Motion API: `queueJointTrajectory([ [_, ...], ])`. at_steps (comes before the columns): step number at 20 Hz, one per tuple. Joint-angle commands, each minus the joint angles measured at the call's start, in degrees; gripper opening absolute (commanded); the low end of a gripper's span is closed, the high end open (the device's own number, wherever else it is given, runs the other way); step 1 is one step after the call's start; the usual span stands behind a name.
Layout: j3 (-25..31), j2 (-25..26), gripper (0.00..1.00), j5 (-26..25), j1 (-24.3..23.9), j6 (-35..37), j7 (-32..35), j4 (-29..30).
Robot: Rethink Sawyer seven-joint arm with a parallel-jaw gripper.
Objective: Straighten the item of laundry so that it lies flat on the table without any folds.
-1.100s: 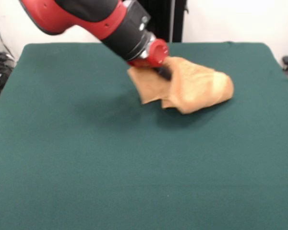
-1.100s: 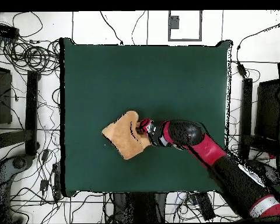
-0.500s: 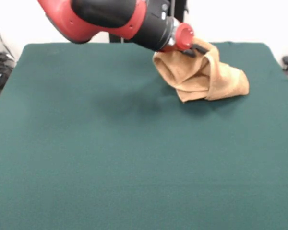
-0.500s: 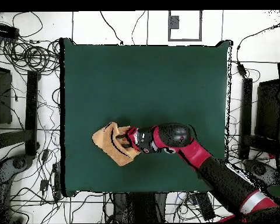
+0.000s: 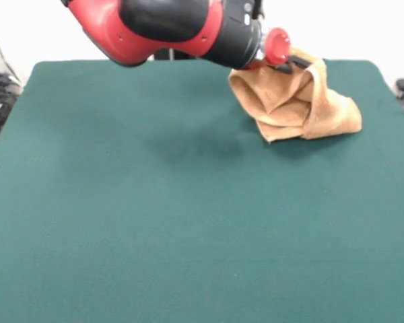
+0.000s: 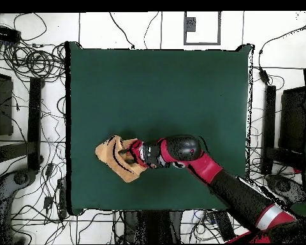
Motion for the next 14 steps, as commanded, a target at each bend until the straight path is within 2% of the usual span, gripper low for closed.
queueJointTrajectory([
  [1, 3.87, 1.11, 1.00, 4.19, 2.17, 5.66, 1.72, 0.13],
  [6, 2.99, -0.31, 1.00, 6.18, 2.07, 7.99, 5.78, 2.78],
  [9, 2.87, -1.39, 1.00, 10.05, 1.72, 9.93, 10.26, 6.20],
  [14, 3.92, -1.58, 1.00, 16.54, -0.25, 12.45, 12.62, 11.92],
])
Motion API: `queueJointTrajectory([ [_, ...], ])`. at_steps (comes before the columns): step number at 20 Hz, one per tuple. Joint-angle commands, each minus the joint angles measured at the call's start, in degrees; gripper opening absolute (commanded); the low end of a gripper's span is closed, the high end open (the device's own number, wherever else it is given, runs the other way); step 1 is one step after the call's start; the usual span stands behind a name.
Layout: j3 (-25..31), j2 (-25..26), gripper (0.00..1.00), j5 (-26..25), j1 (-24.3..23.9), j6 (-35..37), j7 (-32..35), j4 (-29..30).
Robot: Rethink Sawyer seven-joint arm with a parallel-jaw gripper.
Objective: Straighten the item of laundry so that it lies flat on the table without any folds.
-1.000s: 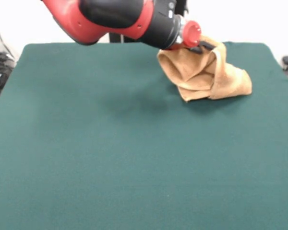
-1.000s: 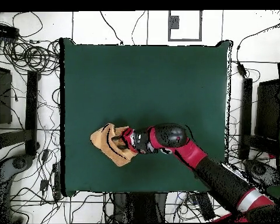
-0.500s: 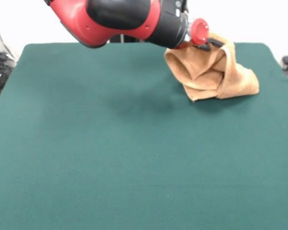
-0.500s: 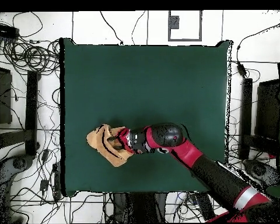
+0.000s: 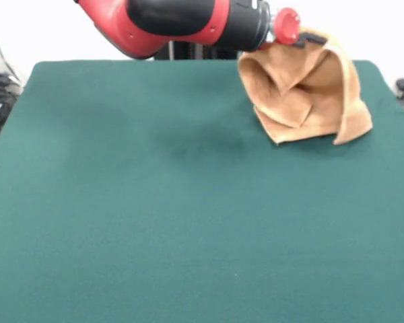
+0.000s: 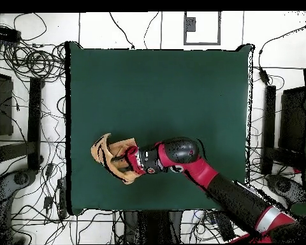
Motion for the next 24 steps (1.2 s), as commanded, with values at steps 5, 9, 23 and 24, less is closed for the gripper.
queueJointTrajectory([
  [5, 2.80, -8.26, 1.00, 17.43, 0.65, 11.97, 18.55, 14.78],
  [9, 1.09, -13.82, 1.00, 21.75, 2.54, 14.68, 21.14, 19.82],
  [23, -28.54, -27.37, 1.00, -26.31, 27.27, -35.19, 11.77, 4.11],
  [24, -32.16, -28.41, 1.00, -29.50, 30.77, -37.98, 12.79, 2.54],
])
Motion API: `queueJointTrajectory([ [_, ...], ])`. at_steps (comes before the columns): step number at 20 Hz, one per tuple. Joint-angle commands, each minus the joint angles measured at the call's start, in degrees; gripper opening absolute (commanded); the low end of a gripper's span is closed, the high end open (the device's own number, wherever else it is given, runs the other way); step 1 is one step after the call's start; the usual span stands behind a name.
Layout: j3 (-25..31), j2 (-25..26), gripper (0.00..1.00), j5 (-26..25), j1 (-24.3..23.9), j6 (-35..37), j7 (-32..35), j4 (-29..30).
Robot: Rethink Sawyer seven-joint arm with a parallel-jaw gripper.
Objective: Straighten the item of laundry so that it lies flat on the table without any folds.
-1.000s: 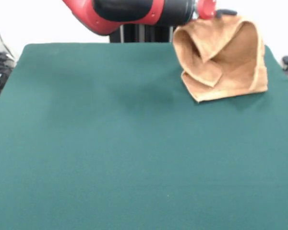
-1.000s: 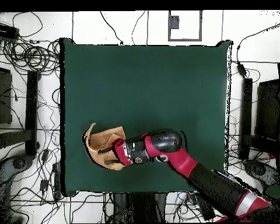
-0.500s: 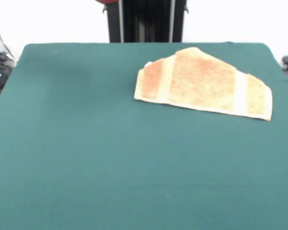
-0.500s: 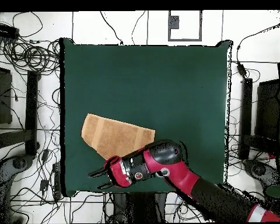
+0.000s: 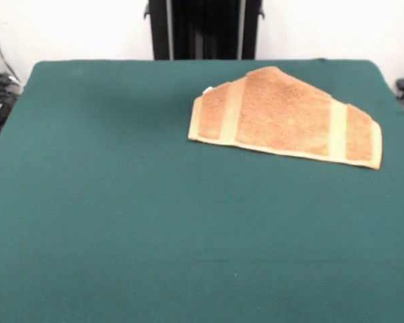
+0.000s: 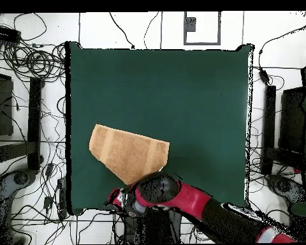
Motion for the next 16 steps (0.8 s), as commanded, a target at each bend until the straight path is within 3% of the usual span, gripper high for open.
queueJointTrajectory([
  [1, -26.93, -10.42, 1.00, -26.40, 24.22, -32.07, 11.69, -16.94],
  [2, -33.50, -10.77, 1.00, -29.70, 30.42, -37.20, 12.70, -19.30],
  [3, -42.17, -8.76, 1.00, -29.66, 38.15, -44.54, 12.15, -21.72],
  [5, -50.83, -4.88, 1.00, -24.09, 45.55, -55.28, 6.48, -22.57],
  [6, -52.20, -4.25, 1.00, -22.45, 46.76, -57.56, 4.54, -22.31],
  [12, -52.58, -2.68, 1.00, -20.34, 47.60, -62.70, -0.74, -21.85],
  [16, -46.03, -3.76, 1.00, -24.83, 42.02, -56.52, -0.31, -24.79],
])
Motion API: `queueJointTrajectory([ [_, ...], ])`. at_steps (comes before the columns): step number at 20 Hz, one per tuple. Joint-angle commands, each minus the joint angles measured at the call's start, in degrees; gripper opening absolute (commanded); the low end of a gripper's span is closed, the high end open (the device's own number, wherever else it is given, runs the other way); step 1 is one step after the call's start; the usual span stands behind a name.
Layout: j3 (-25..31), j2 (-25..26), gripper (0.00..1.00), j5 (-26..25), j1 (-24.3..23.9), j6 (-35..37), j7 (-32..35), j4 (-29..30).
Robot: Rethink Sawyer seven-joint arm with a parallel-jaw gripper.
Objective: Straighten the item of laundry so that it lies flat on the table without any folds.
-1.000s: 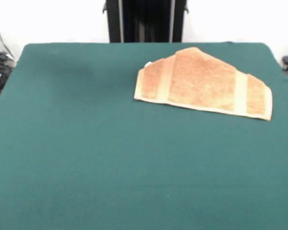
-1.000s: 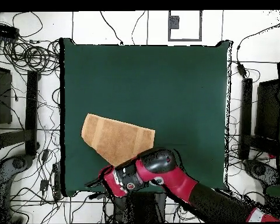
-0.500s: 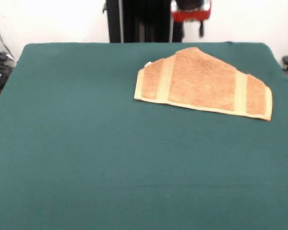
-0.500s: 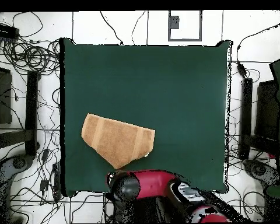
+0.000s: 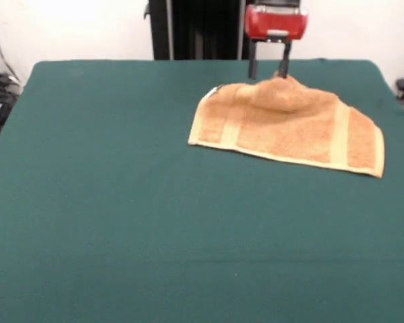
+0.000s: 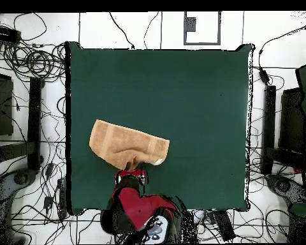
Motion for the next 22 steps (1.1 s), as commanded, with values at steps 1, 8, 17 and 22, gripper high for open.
queueJointTrajectory([
  [1, 3.23, 0.49, 1.00, -4.21, -9.33, 6.62, 0.47, -13.09],
  [8, 3.95, 4.13, 1.00, -5.79, -10.03, 1.00, 0.71, -18.69],
  [17, 15.48, 2.40, 1.00, -9.47, -18.85, 9.93, 4.92, -18.04],
  [22, 37.49, 8.41, 1.00, -8.18, -38.02, 20.41, 8.37, -13.03],
])
